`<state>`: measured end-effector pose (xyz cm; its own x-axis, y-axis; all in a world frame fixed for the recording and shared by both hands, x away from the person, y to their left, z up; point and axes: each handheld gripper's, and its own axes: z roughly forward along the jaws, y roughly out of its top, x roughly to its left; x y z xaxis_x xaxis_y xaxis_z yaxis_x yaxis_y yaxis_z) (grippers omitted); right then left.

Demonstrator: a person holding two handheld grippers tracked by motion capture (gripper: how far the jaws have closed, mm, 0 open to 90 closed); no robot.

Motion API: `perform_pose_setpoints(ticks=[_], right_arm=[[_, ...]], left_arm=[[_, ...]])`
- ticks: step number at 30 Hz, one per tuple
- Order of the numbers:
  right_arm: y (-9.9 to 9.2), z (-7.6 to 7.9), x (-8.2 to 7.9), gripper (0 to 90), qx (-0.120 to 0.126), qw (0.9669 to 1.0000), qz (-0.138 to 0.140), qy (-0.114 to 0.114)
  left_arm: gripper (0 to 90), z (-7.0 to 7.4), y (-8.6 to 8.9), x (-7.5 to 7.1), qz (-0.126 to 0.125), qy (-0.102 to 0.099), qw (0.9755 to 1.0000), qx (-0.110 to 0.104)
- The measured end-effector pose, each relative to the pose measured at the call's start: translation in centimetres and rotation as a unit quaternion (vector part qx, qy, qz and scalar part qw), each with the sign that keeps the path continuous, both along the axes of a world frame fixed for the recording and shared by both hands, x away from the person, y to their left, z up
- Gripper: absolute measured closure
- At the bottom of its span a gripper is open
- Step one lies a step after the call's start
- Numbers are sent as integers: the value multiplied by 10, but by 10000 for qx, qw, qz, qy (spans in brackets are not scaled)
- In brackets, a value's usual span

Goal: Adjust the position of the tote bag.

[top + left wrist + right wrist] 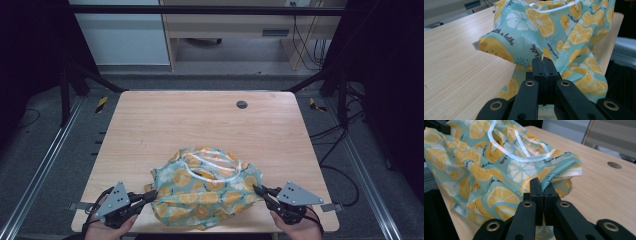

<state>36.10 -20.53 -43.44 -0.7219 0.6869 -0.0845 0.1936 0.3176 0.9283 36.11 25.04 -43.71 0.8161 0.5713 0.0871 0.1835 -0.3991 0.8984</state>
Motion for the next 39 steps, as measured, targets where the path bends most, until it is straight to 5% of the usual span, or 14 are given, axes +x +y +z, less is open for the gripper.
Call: perform_pose_setpoints(ticks=[5,12,15,19,29,30,31,37,39], right_arm=[[7,-8,2,890,-307,9993,40,214],[9,-17,7,890,-600,9972,47,439],[11,-21,9,889,-718,9961,78,515],[14,-27,14,888,-888,9938,62,662],[17,-37,34,873,-997,9898,-153,1008],[17,-38,35,873,-992,9895,-171,1035],[17,-38,36,873,-976,9895,-173,1049],[16,-39,43,870,-988,9895,-260,1020],[15,-39,45,873,-952,9894,-288,1056]], left_arm=[[900,-10,-7,5,47,98,9984,561],[900,-25,-23,14,-29,242,9910,1319],[900,-28,-29,20,-46,84,9831,1828],[900,-34,-37,31,37,138,9779,2084],[900,-41,-42,50,239,298,9789,2009],[900,-40,-42,52,205,313,9771,2095],[900,-41,-43,53,252,312,9787,2015],[900,-41,-46,64,273,293,9767,2108],[900,-43,-48,67,362,318,9800,1929]])
